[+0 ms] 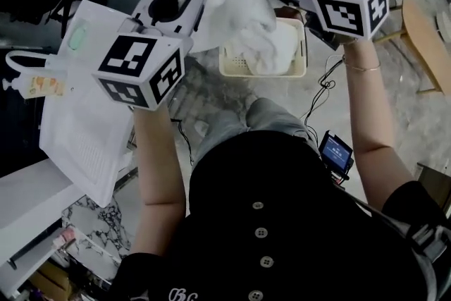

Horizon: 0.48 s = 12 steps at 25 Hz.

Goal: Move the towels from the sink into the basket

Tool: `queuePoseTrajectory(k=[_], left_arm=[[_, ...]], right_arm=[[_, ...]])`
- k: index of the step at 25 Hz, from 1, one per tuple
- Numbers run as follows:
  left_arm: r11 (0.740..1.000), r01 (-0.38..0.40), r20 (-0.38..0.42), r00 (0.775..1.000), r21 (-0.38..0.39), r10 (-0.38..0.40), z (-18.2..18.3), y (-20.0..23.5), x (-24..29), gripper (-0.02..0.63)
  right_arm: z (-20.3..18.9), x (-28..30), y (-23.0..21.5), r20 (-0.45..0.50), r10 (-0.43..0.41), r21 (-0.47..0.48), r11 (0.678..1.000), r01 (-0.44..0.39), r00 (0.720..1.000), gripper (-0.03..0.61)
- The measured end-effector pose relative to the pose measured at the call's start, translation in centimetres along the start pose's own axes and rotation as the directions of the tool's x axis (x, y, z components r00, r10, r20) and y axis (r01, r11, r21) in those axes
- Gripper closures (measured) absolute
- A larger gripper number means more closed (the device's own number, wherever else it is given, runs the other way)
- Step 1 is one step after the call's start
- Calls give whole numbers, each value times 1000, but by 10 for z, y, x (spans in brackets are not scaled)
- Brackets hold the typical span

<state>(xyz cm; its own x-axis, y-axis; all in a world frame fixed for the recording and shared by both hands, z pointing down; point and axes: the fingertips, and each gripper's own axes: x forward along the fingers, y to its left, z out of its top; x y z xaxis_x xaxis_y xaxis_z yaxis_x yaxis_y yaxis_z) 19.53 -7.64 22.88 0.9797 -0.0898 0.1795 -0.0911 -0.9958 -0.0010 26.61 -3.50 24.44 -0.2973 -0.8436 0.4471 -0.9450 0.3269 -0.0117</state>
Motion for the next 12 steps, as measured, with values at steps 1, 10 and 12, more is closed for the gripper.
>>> queuePoseTrajectory(k=[1,10,12], left_arm=[[1000,16,2,1000,0,-16,1,-5,7,549],[993,119,-19,993,-17,-119,-10,-35,60,549],[991,131,-28,991,-38,-133,-17,-38,71,549]], right_arm=[[-3,-6,-6,-1,-18,5,1000,18,1000,515],[-42,-40,-40,-30,-109,76,991,111,994,515],[-52,-43,-49,-44,-121,91,988,125,992,515]])
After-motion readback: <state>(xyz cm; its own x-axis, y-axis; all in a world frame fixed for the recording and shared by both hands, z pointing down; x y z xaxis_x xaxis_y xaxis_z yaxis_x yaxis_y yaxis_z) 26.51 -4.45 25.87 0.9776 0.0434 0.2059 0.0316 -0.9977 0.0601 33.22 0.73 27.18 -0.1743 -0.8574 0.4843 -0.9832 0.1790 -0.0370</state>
